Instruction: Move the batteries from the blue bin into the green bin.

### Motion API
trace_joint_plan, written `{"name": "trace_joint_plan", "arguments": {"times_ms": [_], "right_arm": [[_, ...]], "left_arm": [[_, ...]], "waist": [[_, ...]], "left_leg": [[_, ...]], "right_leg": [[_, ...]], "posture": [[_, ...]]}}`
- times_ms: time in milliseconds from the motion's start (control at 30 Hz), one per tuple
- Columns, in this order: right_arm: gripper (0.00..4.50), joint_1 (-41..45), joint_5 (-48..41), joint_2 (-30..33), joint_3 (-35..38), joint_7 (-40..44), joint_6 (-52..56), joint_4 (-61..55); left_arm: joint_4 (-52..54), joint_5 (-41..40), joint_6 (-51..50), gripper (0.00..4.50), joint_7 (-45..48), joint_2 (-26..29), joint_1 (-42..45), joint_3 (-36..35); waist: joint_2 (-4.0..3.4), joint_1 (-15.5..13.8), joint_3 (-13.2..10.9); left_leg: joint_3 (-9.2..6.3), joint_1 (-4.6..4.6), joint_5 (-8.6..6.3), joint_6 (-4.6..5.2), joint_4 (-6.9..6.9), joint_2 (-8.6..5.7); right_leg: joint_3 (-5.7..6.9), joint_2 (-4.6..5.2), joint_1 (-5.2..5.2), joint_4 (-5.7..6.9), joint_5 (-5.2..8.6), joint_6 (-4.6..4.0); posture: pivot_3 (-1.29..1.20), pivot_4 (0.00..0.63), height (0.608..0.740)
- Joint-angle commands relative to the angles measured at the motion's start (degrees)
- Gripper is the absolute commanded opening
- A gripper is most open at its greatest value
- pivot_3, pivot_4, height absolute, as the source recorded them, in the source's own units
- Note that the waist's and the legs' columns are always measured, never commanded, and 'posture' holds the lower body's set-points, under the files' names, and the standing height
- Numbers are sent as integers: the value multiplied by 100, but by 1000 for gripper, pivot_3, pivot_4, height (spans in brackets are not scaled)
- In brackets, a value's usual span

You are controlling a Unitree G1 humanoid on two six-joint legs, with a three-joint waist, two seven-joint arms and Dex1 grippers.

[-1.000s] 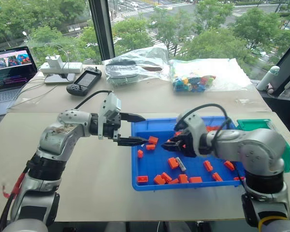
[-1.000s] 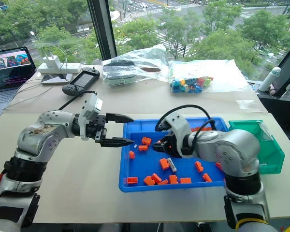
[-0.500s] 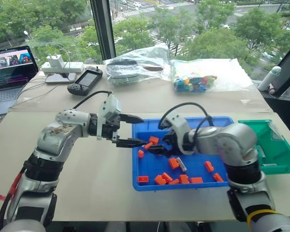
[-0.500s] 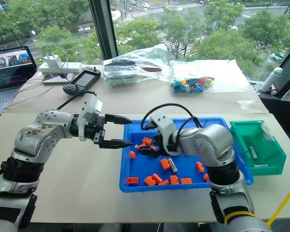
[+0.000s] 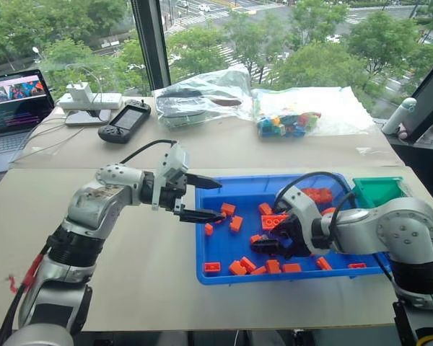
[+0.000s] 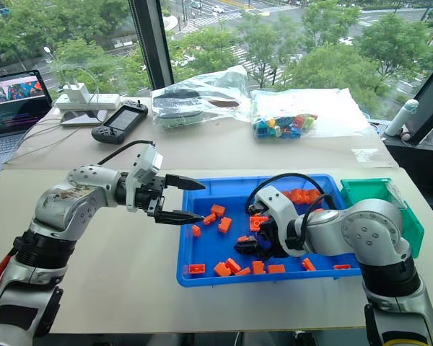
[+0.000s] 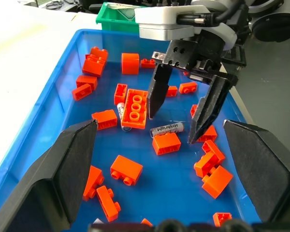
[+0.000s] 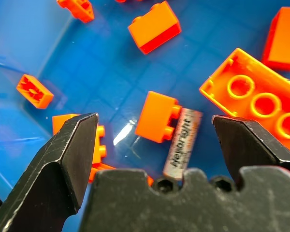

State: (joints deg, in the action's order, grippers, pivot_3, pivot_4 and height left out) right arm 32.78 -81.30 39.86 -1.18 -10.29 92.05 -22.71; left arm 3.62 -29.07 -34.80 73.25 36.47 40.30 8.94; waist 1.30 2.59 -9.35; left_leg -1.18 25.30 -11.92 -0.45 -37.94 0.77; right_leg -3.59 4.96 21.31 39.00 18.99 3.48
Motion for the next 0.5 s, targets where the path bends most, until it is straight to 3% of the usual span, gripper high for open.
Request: {"name": "trace_joint_plan", "arguments": {"times_ms": [33,233,500], "right_arm": [[4405,-15,-894,163,83,-947,-364,31],[4405,-56,-2465,1151,-720,-2096,-1334,-68],[4405,-1,-2854,1662,-1678,-2663,-1944,-99]], "left_arm": [[39,20,141,4500,91,-2,160,-19],[-31,72,235,4500,141,-29,190,4],[-26,88,245,4500,161,-28,203,0]], "waist": [[0,-5,0],[1,-15,-1],[2,-2,-1]], "left_leg": [[0,0,0,0,0,-1],[1,2,0,0,0,-3],[1,2,0,0,0,2]], "right_leg": [[0,1,-1,0,0,0],[2,7,-3,-6,0,0],[2,2,-3,-14,0,0]], "posture": [[0,150,732],[0,150,732],[0,150,732]]}}
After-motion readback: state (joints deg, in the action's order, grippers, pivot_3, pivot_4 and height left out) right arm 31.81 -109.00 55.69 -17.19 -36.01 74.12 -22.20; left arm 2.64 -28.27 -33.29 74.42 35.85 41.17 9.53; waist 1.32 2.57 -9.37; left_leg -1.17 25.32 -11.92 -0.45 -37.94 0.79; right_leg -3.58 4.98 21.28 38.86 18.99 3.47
